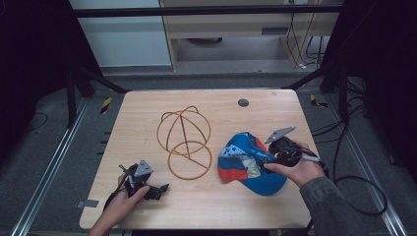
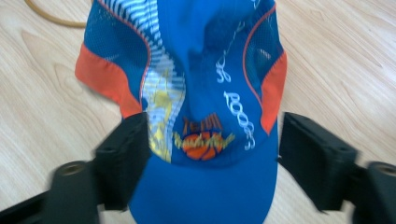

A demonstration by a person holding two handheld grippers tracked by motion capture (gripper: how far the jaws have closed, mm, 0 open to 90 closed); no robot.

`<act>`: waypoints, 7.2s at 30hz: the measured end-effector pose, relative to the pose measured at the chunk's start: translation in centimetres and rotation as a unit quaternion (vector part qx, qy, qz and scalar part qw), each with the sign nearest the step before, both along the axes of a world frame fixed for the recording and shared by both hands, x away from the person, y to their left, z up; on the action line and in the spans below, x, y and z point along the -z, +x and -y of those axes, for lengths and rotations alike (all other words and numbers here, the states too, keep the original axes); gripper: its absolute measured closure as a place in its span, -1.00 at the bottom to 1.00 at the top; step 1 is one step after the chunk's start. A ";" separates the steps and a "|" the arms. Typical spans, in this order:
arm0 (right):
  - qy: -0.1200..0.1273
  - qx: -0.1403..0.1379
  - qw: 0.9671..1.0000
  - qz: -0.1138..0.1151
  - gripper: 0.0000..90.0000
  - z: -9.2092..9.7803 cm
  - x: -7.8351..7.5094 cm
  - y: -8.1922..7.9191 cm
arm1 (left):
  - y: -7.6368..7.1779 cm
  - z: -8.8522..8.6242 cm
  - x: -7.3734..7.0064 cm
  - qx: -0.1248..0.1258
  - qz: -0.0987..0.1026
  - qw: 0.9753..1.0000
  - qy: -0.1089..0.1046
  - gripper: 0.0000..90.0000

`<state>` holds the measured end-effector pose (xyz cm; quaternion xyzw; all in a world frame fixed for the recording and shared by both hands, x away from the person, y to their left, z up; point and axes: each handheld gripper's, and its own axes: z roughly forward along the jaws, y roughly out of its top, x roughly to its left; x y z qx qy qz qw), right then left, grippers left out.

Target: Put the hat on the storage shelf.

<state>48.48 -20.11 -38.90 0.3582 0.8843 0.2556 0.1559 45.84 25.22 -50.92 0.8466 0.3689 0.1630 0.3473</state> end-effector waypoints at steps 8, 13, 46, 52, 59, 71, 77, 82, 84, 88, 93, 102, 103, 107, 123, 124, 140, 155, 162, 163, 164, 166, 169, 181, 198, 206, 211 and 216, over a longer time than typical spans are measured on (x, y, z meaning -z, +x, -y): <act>0.012 -0.012 0.999 -0.035 -0.14 -1.7 1.2 2.0 | 0.1 0.1 0.0 0.001 0.000 1.000 0.000 -1.00; 0.010 -0.012 0.999 -0.046 0.05 -1.9 1.6 2.5 | 0.1 0.1 0.0 -0.001 -0.001 1.000 -0.001 -1.00; 0.039 -0.038 0.997 -0.051 1.00 -1.1 -2.1 2.3 | 0.1 0.1 0.0 -0.001 0.000 1.000 0.000 -1.00; 0.052 -0.038 0.998 -0.026 1.00 -0.1 -5.0 1.7 | 0.1 0.1 0.0 -0.001 0.000 1.000 0.000 -1.00; 0.066 -0.030 0.997 -0.006 1.00 1.0 -7.1 1.4 | 0.1 0.1 0.0 -0.001 0.000 1.000 0.000 -1.00; 0.092 -0.033 0.995 0.032 1.00 1.9 -10.2 0.6 | 0.1 0.2 0.0 -0.003 0.000 1.000 -0.002 -1.00; 0.112 -0.035 0.991 0.058 1.00 2.0 -12.4 0.1 | 0.1 0.1 0.0 -0.002 0.001 1.000 -0.001 -1.00; 0.127 -0.038 0.988 0.079 1.00 1.4 -13.9 -0.1 | 0.1 0.1 0.0 -0.002 0.001 1.000 -0.001 -1.00; 0.133 -0.043 0.987 0.085 1.00 1.0 -14.5 -0.1 | 0.1 0.1 0.0 -0.002 0.001 1.000 -0.001 -1.00; 0.132 -0.050 0.985 0.101 1.00 -0.1 -15.8 0.0 | 0.1 0.1 0.0 -0.002 0.001 1.000 -0.001 -1.00; 0.134 -0.059 0.982 0.117 1.00 -1.7 -17.2 0.3 | 0.1 0.1 0.0 -0.001 0.001 1.000 0.001 -1.00; 0.141 -0.080 0.978 0.130 1.00 -5.1 -18.9 1.4 | 0.1 0.1 0.0 -0.003 0.000 1.000 0.000 -1.00; 0.142 -0.083 0.978 0.132 1.00 -5.6 -19.1 1.6 | 0.1 0.2 0.0 -0.003 0.000 1.000 -0.001 -1.00; 0.133 -0.099 0.977 0.136 1.00 -8.3 -20.1 2.5 | 0.1 0.2 0.0 -0.003 0.000 1.000 0.000 -1.00; 0.081 -0.129 0.980 0.124 1.00 -15.4 -20.9 5.7 | 0.1 0.2 0.0 -0.005 0.001 1.000 0.000 -1.00; 0.078 -0.129 0.981 0.124 1.00 -15.8 -20.8 5.9 | 0.1 0.2 0.0 -0.005 0.001 1.000 0.000 -1.00; 0.075 -0.152 0.980 0.106 1.00 -18.4 -20.2 6.4 | 0.1 0.2 0.0 -0.005 0.001 1.000 -0.001 -1.00; 0.063 -0.176 0.979 0.080 1.00 -21.8 -17.6 6.9 | 0.1 0.2 0.0 -0.005 0.001 1.000 -0.001 -1.00; 0.064 -0.182 0.978 0.076 1.00 -22.4 -17.0 6.9 | 0.1 0.2 0.0 -0.005 0.001 1.000 -0.001 -1.00; 0.062 -0.183 0.978 0.075 1.00 -22.5 -16.8 6.9 | 0.1 0.2 0.0 -0.005 0.001 1.000 -0.002 -1.00; 0.062 -0.183 0.978 0.075 1.00 -22.5 -16.8 6.9 | 0.1 0.2 0.0 -0.005 0.001 1.000 -0.002 -1.00; 0.062 -0.186 0.978 0.072 1.00 -22.5 -16.7 6.8 | 0.1 0.2 0.0 -0.005 0.001 1.000 -0.001 -1.00; 0.059 -0.188 0.978 0.069 0.99 -22.7 -16.4 6.8 | 0.1 0.2 0.0 -0.005 0.001 1.000 -0.002 -1.00; 0.050 -0.200 0.976 0.062 0.97 -23.3 -15.7 6.7 | 0.1 0.2 0.0 -0.005 0.001 1.000 -0.001 -1.00; 0.067 -0.182 0.979 0.062 0.39 -22.7 -15.6 6.6 | 0.1 0.2 0.0 -0.005 0.001 1.000 -0.001 -1.00; 0.081 -0.178 0.979 0.063 0.25 -22.1 -16.0 6.1 | 0.1 0.2 0.0 -0.005 0.001 1.000 -0.001 -1.00; 0.090 -0.172 0.979 0.062 0.19 -21.5 -16.3 5.9 | 0.1 0.2 0.0 -0.005 0.001 1.000 -0.001 -1.00; 0.092 -0.169 0.979 0.063 0.13 -21.3 -16.3 5.8 | 0.1 0.2 0.0 -0.005 0.001 1.000 -0.001 -1.00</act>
